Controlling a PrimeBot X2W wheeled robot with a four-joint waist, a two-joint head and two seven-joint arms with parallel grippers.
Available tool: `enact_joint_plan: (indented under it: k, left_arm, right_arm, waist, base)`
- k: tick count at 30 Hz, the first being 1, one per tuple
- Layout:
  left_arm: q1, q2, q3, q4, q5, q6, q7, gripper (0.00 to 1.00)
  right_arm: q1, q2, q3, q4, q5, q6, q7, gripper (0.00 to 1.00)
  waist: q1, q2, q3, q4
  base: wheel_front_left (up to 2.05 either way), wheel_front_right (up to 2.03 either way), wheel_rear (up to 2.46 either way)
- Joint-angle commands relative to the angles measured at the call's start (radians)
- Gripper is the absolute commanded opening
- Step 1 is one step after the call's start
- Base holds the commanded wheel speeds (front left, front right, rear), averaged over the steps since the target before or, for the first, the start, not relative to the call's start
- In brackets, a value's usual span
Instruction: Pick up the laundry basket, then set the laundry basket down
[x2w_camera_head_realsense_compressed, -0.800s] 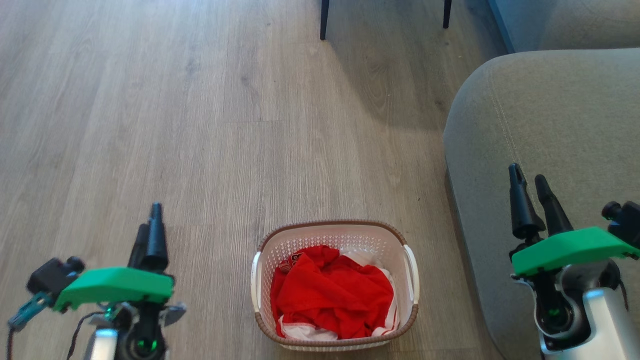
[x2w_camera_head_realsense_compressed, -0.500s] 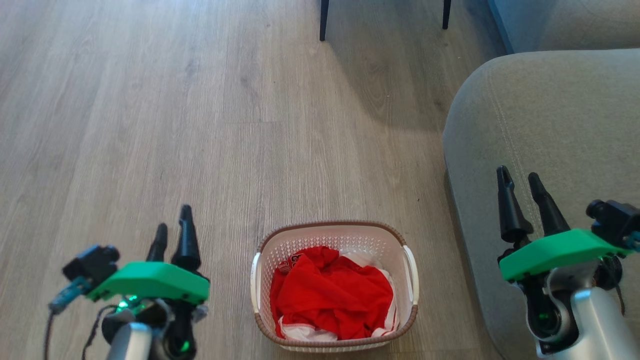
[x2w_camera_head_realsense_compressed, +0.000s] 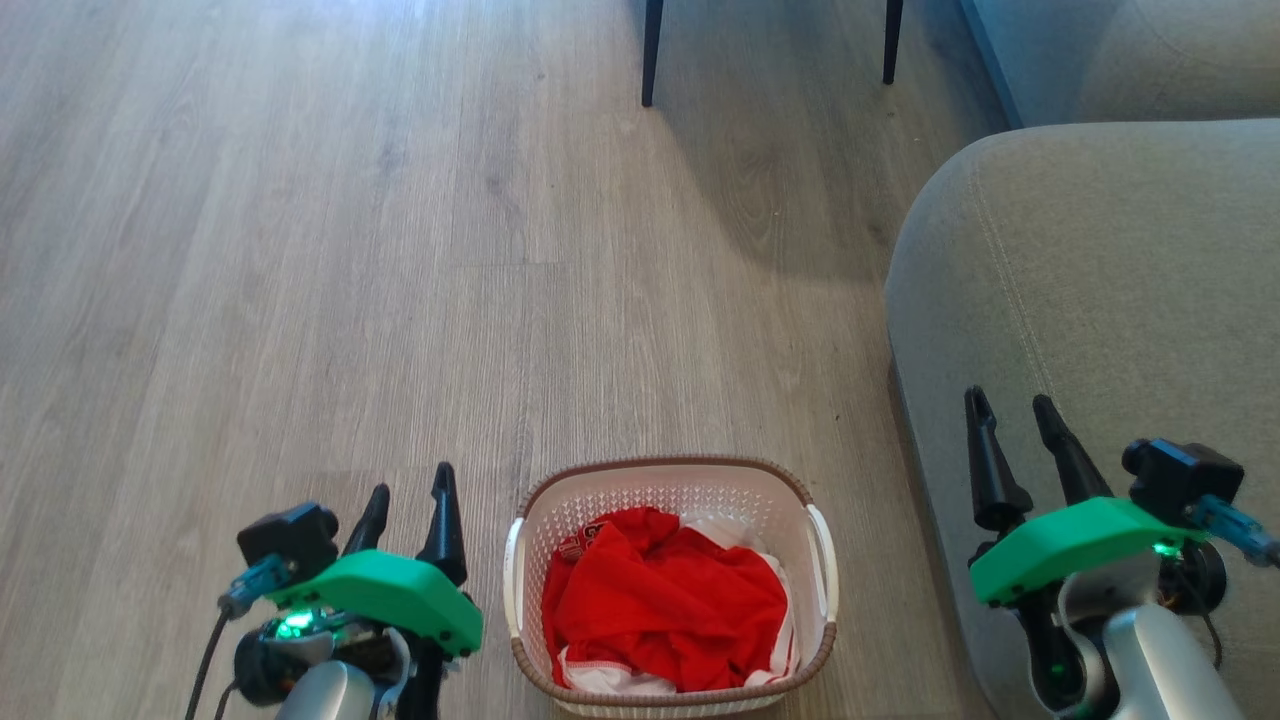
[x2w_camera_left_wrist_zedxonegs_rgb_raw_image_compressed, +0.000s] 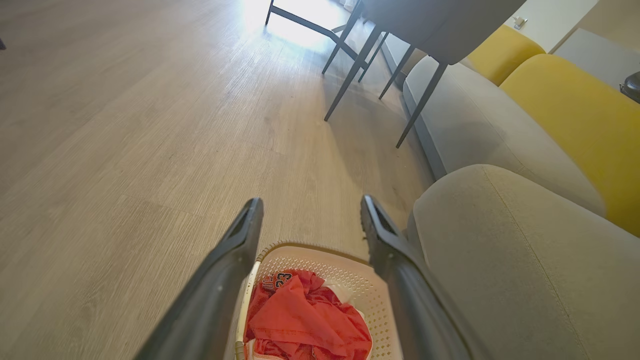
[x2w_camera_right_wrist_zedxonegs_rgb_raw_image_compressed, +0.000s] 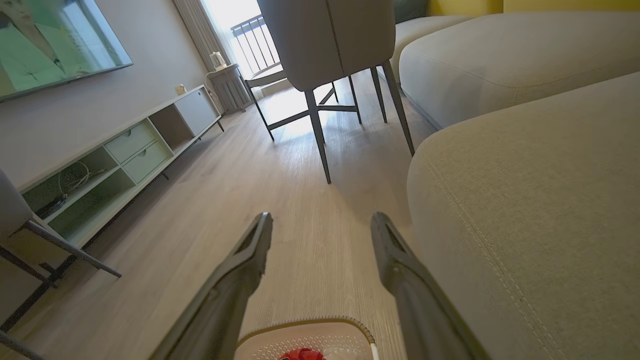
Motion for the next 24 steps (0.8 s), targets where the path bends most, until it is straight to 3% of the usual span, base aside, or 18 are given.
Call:
enact_joint_plan:
  k: [1,7,18,24]
  left_arm:
    - [-0.069,0.013,0.015,-0.031,0.031,-0.003,-0.017,1.00]
    - [-0.077,0.009,0.017,-0.049,0.099,0.028,-0.034,1.00]
    - [-0.084,-0.005,0.009,-0.216,0.239,0.022,-0.066,1.00]
    - [-0.083,-0.008,-0.010,-0.256,0.336,0.062,-0.084,1.00]
  right_arm:
    - [-0.045,-0.013,0.017,-0.031,-0.032,0.004,-0.016,1.00]
    - [-0.049,-0.013,0.053,-0.020,-0.069,0.004,-0.034,1.00]
    - [-0.062,-0.007,0.067,-0.031,-0.180,0.005,-0.066,1.00]
    - [-0.068,-0.004,0.070,-0.065,-0.266,0.005,-0.084,1.00]
  waist:
    - [0.0000,0.0000,-0.001,0.000]
    - [0.0000,0.0000,-0.004,0.003]
    - [0.0000,0.0000,0.006,0.016]
    - [0.0000,0.0000,0.010,0.021]
  base:
    - [0.00,0.00,0.00]
    - [0.00,0.00,0.00]
    - [0.00,0.00,0.00]
    - [0.00,0.00,0.00]
